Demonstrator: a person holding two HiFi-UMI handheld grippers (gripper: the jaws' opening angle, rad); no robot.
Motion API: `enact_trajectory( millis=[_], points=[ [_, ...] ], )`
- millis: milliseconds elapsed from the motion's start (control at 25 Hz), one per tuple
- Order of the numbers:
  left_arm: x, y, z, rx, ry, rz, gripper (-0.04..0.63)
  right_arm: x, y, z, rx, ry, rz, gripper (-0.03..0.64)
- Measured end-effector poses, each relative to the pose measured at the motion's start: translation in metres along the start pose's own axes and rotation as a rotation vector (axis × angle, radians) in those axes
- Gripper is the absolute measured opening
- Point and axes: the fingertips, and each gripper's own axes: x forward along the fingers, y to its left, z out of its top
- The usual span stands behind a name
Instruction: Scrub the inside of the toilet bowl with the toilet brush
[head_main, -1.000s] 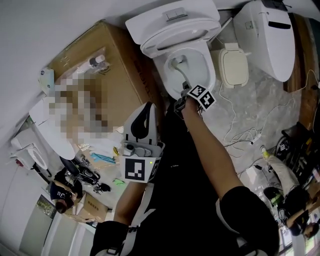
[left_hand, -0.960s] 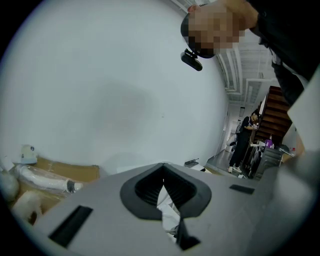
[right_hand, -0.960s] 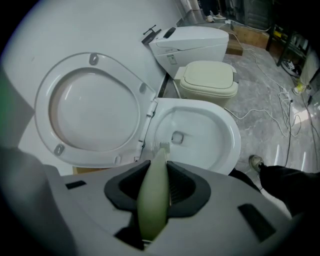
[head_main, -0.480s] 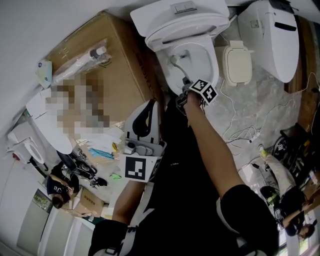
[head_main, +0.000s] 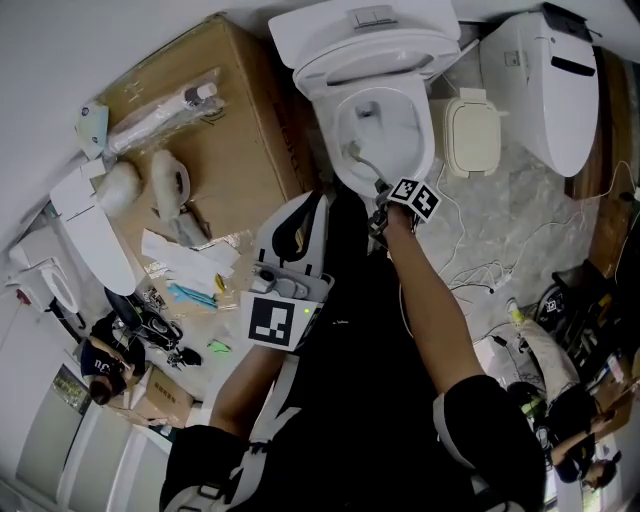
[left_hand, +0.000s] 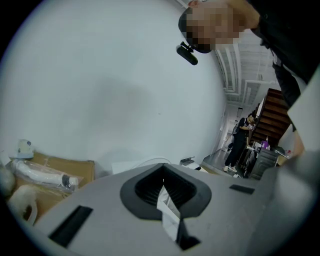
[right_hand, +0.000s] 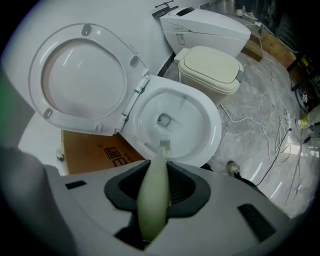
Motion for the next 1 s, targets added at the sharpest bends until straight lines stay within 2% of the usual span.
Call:
enact_trajectory(
  millis=[240,480,720,1000],
  points=[
    [0.008,-0.011,0.006,-0.003,-0.017,-0.017,0.006,-0.017,-0.027,-0.005,-0.177,0.056,-0.049,0.11],
    [0.016,-0.021,0.013,-0.002,-0.055,-0.035,0.006,-0.033,-0.038,0.005,-0.491,0.13,-0.123,0.11],
    [0.016,-0.027,0.015,-0.005,-0.055,-0.008,0.006,-0.047,-0.054,0.024,-0.751,0.187,-0.183,0.11],
    [0.018,-0.036,0.019,-0.014,-0.1,0.04,0.006,-0.053,-0.057,0.045,-1.065,0.256,-0.232,0.11]
  ],
)
